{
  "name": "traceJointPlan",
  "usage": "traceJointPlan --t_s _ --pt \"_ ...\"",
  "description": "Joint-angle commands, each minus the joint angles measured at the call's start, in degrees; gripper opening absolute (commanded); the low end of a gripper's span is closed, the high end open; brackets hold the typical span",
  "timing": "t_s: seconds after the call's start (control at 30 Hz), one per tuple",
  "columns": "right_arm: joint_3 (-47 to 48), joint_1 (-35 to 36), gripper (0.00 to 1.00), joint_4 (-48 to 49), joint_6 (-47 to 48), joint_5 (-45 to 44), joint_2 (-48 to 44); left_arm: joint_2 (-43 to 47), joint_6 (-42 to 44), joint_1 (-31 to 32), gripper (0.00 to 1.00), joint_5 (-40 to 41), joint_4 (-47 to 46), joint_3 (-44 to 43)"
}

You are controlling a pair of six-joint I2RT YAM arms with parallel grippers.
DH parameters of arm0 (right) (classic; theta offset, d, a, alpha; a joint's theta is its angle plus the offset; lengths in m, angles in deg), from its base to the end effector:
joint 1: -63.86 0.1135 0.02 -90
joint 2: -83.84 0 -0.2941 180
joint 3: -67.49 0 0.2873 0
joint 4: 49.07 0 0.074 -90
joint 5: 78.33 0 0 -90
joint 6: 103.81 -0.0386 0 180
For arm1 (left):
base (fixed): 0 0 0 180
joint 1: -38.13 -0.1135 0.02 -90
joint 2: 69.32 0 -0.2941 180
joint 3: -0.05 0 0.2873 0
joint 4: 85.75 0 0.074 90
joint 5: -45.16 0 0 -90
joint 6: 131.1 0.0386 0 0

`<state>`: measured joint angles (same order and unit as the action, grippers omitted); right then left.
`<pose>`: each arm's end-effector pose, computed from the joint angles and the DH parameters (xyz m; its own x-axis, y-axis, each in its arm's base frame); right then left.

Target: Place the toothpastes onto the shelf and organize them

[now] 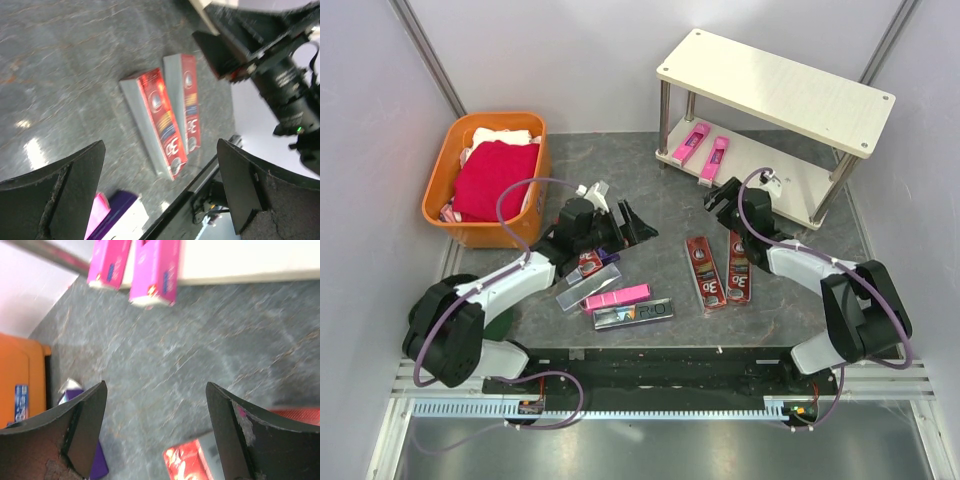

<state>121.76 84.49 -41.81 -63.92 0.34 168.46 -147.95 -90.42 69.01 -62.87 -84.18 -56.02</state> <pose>0.3239 0.1138 0.2173 -0.3707 0.6643 -0.6491 0.1685 0.7353 0.6564 0.2757 -0.1788 0.2463 -0.7827 -0.3722 -0.4989 0.2101 0.5966 -0.7746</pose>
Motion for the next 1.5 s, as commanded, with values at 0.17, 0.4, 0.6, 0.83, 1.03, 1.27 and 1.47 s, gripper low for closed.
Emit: traceJointPlan --t_s 0.17,0.4,0.6,0.83,1.03,1.27,1.47 --pt "7.79 -5.33 0.84 5.65 -1.57 3.06 8.27 5.24 4.41 -0.11 1.0 3.61 3.71 5.07" --pt "15.25 -7.61 0.76 6.36 -1.66 6.14 15.47 6.12 4.23 -0.11 1.0 3.52 4.42 5.6" --pt "18.33 -9.11 0.63 8.46 -3.5 8.08 20.57 5.77 4.23 -0.11 0.99 3.08 4.5 6.13" --pt "23.26 -9.2 0.52 6.88 -4.91 9.05 25.77 5.77 4.06 -0.11 0.99 3.08 4.24 6.57" --pt "25.63 -9.2 0.4 7.67 -6.75 9.57 29.02 6.29 4.06 -0.11 0.99 3.17 4.33 6.83" --pt "32.65 -9.2 0.37 5.83 -6.67 10.36 34.37 6.82 3.71 -0.11 0.99 3.08 4.33 7.18" --pt "38.02 -9.2 0.36 3.72 -6.14 12.83 38.34 7.44 3.53 -0.02 0.99 3.08 4.68 7.53"
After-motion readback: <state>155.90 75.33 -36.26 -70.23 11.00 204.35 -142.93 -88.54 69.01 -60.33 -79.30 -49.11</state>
